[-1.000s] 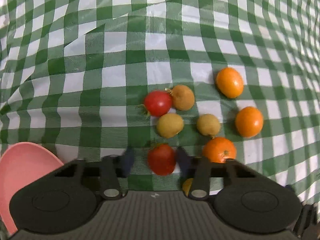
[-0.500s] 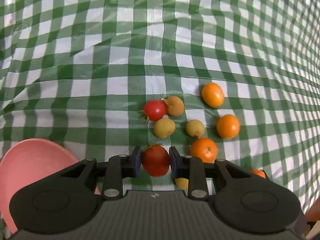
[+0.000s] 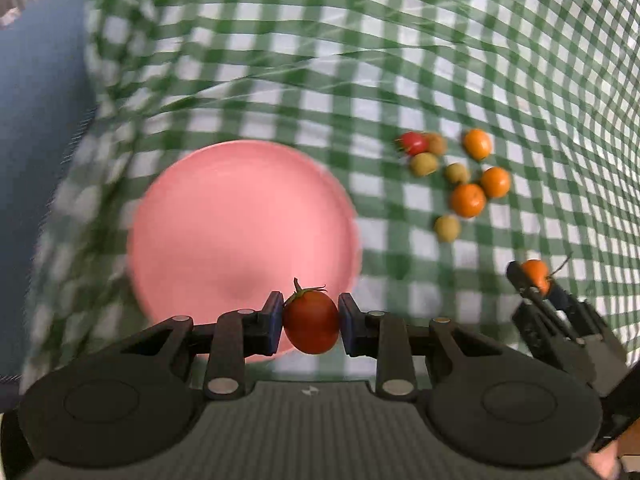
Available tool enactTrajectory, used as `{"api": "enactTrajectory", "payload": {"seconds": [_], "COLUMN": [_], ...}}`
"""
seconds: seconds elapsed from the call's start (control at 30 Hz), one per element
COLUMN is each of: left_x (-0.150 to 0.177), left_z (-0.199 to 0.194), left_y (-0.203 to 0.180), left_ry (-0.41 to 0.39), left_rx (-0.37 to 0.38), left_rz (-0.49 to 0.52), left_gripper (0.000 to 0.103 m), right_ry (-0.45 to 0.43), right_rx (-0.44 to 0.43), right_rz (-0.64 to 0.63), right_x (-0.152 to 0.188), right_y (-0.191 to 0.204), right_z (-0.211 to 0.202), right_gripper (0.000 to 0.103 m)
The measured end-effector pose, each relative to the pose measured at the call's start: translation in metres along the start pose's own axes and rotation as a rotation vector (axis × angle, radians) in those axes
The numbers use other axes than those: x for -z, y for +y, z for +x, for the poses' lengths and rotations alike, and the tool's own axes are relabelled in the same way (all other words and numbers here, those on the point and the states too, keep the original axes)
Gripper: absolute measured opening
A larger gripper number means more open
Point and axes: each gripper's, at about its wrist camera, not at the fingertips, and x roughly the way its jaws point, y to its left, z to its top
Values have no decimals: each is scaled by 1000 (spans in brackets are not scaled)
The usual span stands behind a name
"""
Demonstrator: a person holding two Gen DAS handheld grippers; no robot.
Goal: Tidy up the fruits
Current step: 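Carry both fruits to the pink plate and open both tools to release them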
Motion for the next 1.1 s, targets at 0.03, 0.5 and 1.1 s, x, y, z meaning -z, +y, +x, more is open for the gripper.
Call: {"api": "enactTrajectory", "payload": {"seconds": [0.03, 0.5, 1.1], "left_x": [6, 56, 67], "left_z": [-6, -62, -81], "left_y": [7, 73, 94], "left_ry": [-3, -60, -100], "left_rx": [-3, 17, 20], "left_rz": [-7, -119, -163], "left_gripper": [33, 33, 33], "right_ry": [5, 28, -1], "right_rx": [-16, -142, -175], "right_rz": [4, -58, -102], "right_x": [3, 20, 23], "right_y": [2, 77, 87], "right_z": [-7, -82, -100], "right_gripper": [38, 38, 38]}}
